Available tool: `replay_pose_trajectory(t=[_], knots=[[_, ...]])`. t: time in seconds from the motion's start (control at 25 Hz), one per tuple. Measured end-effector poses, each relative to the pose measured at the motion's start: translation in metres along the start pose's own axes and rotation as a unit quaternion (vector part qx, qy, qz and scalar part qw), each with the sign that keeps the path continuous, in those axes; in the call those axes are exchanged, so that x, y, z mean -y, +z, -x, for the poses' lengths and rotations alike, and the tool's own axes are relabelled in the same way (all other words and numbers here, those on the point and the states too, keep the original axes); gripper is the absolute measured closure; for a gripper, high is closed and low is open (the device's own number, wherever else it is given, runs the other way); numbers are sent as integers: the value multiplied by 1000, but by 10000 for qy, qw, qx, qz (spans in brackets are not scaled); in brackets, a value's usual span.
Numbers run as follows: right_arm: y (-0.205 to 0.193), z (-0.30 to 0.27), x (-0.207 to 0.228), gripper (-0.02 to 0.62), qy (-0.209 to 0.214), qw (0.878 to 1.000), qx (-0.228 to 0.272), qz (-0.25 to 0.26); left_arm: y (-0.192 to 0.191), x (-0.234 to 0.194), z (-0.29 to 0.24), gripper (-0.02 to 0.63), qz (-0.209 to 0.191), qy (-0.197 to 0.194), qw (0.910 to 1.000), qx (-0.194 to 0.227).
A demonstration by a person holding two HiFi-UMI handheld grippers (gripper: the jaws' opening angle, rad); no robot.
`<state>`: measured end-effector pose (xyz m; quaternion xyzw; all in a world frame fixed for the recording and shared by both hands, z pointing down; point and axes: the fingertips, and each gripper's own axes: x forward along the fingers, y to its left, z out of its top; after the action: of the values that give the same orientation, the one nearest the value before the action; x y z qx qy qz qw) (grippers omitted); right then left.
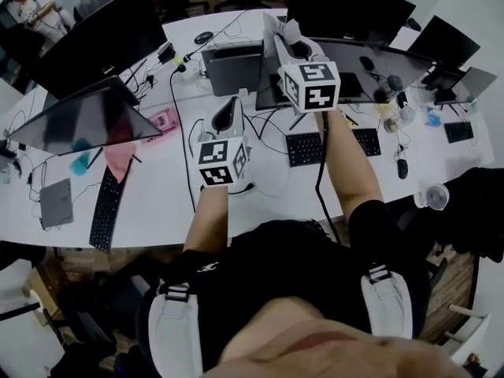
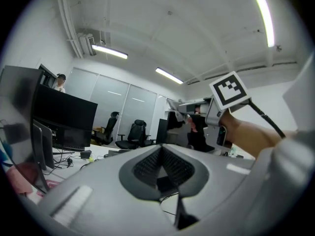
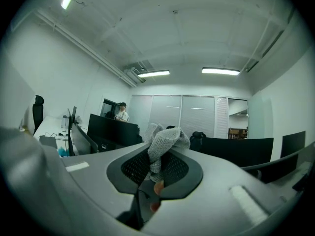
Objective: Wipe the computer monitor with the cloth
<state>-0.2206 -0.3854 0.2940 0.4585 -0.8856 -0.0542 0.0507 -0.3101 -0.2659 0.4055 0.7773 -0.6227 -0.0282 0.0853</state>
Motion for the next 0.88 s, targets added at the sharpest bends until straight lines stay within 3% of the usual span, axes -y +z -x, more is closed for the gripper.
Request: replay_pose_trajectory(t=[0.16, 0.36, 0.88], knots=[[-3, 6, 19, 558, -191, 9997, -84, -122, -4, 7, -12, 552, 178, -256, 9995, -81], [-7, 15, 48, 558, -446, 9986, -148, -259, -7, 20, -21, 552, 114, -448, 9988, -174], [-18, 44, 126, 558, -587, 9971, -145, -469, -10, 75, -39, 552, -111, -351, 9991, -220]])
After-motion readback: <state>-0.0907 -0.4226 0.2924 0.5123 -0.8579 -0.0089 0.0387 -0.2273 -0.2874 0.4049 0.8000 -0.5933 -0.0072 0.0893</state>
